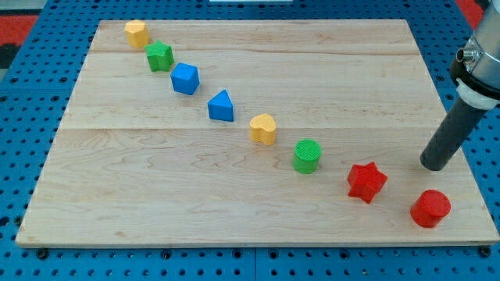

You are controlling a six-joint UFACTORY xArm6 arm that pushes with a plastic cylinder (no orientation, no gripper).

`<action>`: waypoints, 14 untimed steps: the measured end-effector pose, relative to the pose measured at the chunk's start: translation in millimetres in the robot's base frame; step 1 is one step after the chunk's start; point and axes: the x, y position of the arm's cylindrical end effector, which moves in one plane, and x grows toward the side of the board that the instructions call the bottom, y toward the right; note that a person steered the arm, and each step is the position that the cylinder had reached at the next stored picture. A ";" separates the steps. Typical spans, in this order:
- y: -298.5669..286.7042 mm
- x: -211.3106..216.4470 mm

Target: Push the red circle into the red star

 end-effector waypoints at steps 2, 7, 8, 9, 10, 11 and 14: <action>-1.2 0.0; 1.5 43.3; 1.4 65.5; 1.4 79.9; 24.5 80.6; 42.6 93.7; -52.4 100.1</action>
